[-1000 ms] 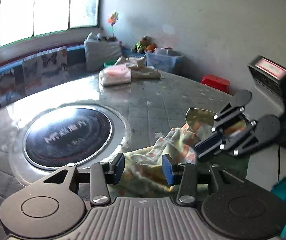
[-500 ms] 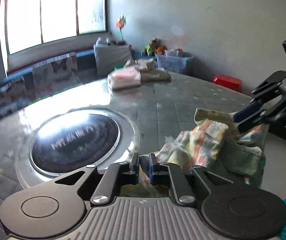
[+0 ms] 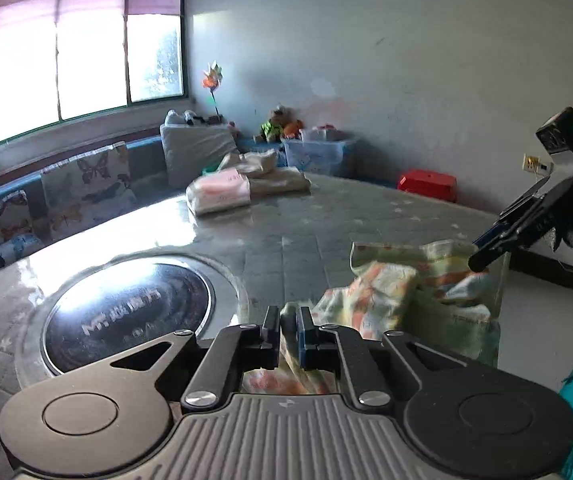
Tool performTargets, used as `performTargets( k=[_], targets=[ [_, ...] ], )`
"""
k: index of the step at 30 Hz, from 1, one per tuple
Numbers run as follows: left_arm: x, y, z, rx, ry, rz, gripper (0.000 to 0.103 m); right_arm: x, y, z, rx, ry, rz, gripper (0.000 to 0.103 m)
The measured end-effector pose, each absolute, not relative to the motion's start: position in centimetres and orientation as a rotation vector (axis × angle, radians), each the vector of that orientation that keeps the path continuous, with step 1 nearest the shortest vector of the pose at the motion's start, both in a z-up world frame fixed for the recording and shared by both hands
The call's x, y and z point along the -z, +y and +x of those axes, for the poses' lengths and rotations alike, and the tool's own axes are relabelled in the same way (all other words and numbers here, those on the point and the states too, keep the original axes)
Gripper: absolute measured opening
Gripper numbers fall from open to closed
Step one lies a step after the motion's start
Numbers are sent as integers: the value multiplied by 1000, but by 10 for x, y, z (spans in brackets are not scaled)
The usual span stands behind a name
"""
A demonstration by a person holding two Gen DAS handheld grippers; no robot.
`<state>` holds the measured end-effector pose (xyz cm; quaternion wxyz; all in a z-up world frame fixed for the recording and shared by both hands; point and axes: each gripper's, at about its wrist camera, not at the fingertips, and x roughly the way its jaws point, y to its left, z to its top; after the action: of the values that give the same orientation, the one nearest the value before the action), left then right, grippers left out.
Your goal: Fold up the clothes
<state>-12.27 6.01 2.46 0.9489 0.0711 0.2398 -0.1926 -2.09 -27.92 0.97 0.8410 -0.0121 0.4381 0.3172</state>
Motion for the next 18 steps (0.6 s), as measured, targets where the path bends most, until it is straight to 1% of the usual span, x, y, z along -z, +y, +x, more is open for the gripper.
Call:
performTargets(
  k=[1,3,5,8,9,11,16,18],
  targets=[
    [-23,60,-122,391,495,140,10,-6,-280,-19,-683,946,1,39],
    [-20,61,-121,390,505,133,13,-2,-276,-21,-694,950,-2,24],
    [-18,63,-121,375,507,130,16,-4,-274,-24,-695,932,-29,19],
    [-15,66,-121,352,513,116,25,-7,-270,-27,-693,911,-64,18],
    [-15,67,-121,345,516,111,26,-8,-270,-28,-693,906,-73,18],
    [-12,67,-121,343,522,101,34,-9,-267,-29,-694,904,-83,18],
    [-8,68,-122,360,541,92,34,-11,-268,-27,-684,916,-79,18],
    [-6,68,-120,367,547,89,25,-13,-268,-27,-678,915,-83,18]
  ],
)
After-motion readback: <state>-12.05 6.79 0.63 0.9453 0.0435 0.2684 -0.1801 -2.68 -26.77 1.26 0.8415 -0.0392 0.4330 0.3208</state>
